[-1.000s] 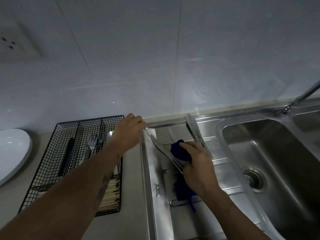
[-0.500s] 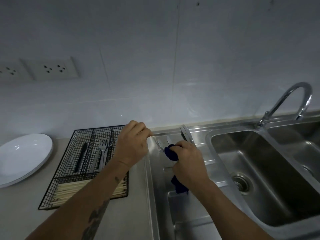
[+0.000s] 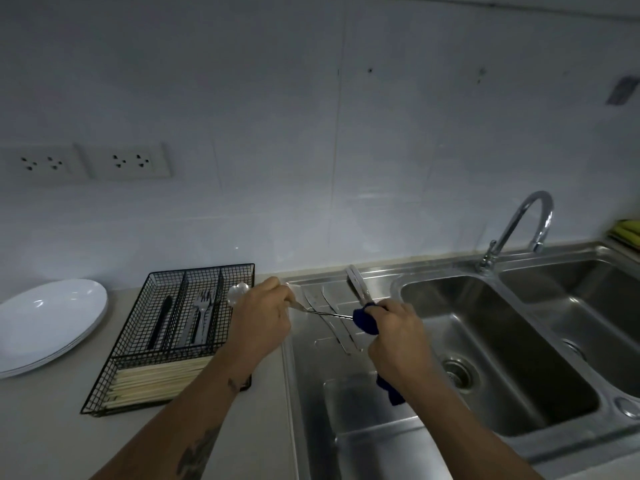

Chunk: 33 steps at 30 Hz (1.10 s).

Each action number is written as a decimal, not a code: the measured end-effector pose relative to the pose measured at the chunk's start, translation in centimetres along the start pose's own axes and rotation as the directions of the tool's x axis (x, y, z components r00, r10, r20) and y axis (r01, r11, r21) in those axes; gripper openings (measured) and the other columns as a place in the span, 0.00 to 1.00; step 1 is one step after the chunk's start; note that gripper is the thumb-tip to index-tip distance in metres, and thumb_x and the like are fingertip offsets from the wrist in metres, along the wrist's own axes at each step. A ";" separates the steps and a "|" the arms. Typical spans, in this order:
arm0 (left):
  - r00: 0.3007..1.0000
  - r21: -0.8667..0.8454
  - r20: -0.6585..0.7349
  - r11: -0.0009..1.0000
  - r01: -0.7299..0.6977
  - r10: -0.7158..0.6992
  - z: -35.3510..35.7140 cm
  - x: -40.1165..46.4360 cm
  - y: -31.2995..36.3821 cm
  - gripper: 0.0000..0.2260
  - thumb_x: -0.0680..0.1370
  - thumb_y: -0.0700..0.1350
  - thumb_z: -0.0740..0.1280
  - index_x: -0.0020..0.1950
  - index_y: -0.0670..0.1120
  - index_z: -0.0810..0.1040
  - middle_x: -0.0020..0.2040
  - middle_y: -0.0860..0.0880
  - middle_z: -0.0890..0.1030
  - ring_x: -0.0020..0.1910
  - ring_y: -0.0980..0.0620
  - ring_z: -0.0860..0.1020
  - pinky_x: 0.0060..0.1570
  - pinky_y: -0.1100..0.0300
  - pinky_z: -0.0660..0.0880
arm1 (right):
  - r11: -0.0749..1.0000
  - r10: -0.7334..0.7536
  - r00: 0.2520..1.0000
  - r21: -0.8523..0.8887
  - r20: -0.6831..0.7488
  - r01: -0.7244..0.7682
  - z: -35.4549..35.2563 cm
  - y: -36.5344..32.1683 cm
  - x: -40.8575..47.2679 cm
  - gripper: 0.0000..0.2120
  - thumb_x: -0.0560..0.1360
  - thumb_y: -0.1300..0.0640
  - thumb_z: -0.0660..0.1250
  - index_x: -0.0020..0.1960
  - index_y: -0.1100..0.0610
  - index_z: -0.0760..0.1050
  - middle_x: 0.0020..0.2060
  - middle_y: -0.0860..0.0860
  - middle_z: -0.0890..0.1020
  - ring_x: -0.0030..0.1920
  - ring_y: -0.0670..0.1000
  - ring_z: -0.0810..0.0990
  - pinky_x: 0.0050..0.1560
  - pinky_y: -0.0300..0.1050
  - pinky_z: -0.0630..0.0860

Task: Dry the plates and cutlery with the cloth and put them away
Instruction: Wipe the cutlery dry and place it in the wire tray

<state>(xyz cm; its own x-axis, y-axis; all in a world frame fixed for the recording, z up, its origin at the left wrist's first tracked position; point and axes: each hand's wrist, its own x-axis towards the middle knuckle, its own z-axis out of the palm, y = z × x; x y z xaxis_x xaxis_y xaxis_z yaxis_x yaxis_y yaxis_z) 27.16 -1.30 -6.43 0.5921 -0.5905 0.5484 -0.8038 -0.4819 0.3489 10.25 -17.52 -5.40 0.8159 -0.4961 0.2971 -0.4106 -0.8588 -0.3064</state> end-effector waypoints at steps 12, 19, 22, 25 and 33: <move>0.605 -0.471 0.593 0.380 0.796 -0.532 -3.3 1.2 3.7 0.06 0.75 0.32 0.65 0.47 0.36 0.82 0.35 0.42 0.82 0.30 0.51 0.80 0.33 0.59 0.77 | 0.982 -0.185 0.983 -0.038 -0.014 0.185 2.8 -1.0 -3.8 0.41 0.53 0.64 0.80 0.66 0.58 0.74 0.61 0.56 0.76 0.62 0.58 0.74 0.60 0.54 0.76; 0.466 -0.467 0.730 0.133 0.874 -0.500 -4.0 0.3 3.0 0.05 0.76 0.33 0.65 0.49 0.37 0.80 0.35 0.44 0.82 0.32 0.50 0.79 0.37 0.57 0.77 | 0.972 -0.228 0.973 -0.065 -0.024 0.226 1.8 -2.8 -3.9 0.40 0.53 0.61 0.77 0.65 0.56 0.73 0.57 0.54 0.78 0.55 0.57 0.76 0.54 0.52 0.75; 0.447 -0.477 0.759 0.062 0.877 -0.473 -4.2 0.4 2.4 0.05 0.76 0.34 0.65 0.49 0.38 0.79 0.38 0.44 0.82 0.34 0.50 0.80 0.37 0.58 0.77 | 0.976 -0.184 0.983 -0.112 0.015 0.184 1.5 -1.7 -3.8 0.38 0.56 0.59 0.75 0.66 0.53 0.71 0.53 0.53 0.78 0.49 0.56 0.77 0.51 0.52 0.72; 0.425 -0.488 0.782 -0.023 0.873 -0.455 -4.0 0.1 2.1 0.04 0.78 0.38 0.66 0.50 0.39 0.79 0.38 0.45 0.83 0.36 0.50 0.82 0.38 0.57 0.78 | 0.988 -0.138 0.990 -0.075 0.013 0.138 2.0 -0.6 -4.1 0.34 0.61 0.63 0.72 0.67 0.51 0.71 0.51 0.52 0.77 0.48 0.55 0.76 0.50 0.52 0.72; 0.492 -0.640 0.712 -0.173 0.749 -0.501 -0.2 -0.7 6.1 0.06 0.80 0.40 0.65 0.50 0.39 0.80 0.41 0.43 0.81 0.41 0.48 0.81 0.42 0.56 0.80 | 0.993 -0.107 0.992 0.034 -0.073 0.110 3.3 -3.0 -5.0 0.36 0.56 0.66 0.75 0.64 0.58 0.74 0.48 0.56 0.76 0.44 0.56 0.76 0.41 0.49 0.75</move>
<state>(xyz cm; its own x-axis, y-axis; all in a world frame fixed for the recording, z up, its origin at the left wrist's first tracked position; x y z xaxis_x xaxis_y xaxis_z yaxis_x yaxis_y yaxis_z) 21.87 -3.69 -4.58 0.7357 -0.5101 -0.4455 0.5451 0.0555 0.8366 8.75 -12.10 -8.93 0.8232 -0.4092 0.3935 -0.3043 -0.9032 -0.3026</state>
